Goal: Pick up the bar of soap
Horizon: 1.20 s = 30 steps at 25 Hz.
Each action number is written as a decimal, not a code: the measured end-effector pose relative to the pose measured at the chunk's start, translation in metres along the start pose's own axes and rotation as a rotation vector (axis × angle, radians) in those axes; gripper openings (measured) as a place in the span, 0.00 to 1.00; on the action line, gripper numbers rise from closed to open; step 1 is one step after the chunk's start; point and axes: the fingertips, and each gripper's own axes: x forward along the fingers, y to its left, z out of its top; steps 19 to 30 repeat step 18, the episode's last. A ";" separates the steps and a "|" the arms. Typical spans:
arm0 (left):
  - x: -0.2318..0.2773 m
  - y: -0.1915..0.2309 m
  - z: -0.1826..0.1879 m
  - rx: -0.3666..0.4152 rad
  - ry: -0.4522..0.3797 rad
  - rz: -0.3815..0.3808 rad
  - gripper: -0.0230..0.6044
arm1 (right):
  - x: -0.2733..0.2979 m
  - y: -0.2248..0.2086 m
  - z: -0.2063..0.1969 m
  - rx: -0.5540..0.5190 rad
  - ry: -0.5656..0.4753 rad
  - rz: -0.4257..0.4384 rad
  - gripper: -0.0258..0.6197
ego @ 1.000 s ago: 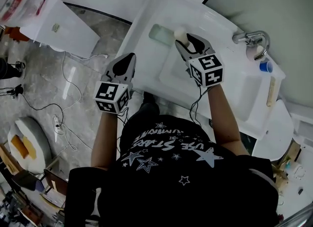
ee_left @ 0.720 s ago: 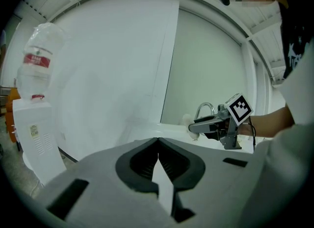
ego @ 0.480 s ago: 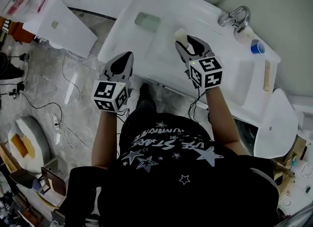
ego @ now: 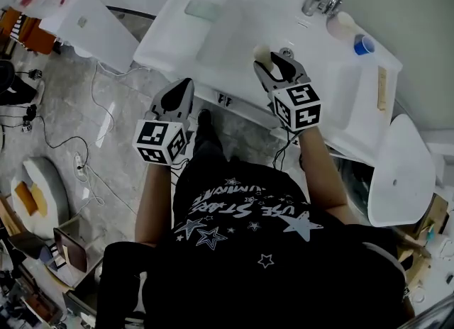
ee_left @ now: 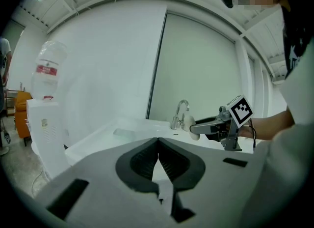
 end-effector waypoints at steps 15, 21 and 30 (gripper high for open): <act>-0.063 -0.054 -0.023 0.012 0.003 0.050 0.05 | -0.068 0.035 -0.035 0.001 -0.008 0.039 0.32; -0.073 -0.058 -0.026 0.012 0.008 0.054 0.05 | -0.074 0.043 -0.035 -0.006 -0.011 0.041 0.32; -0.073 -0.058 -0.026 0.012 0.008 0.054 0.05 | -0.074 0.043 -0.035 -0.006 -0.011 0.041 0.32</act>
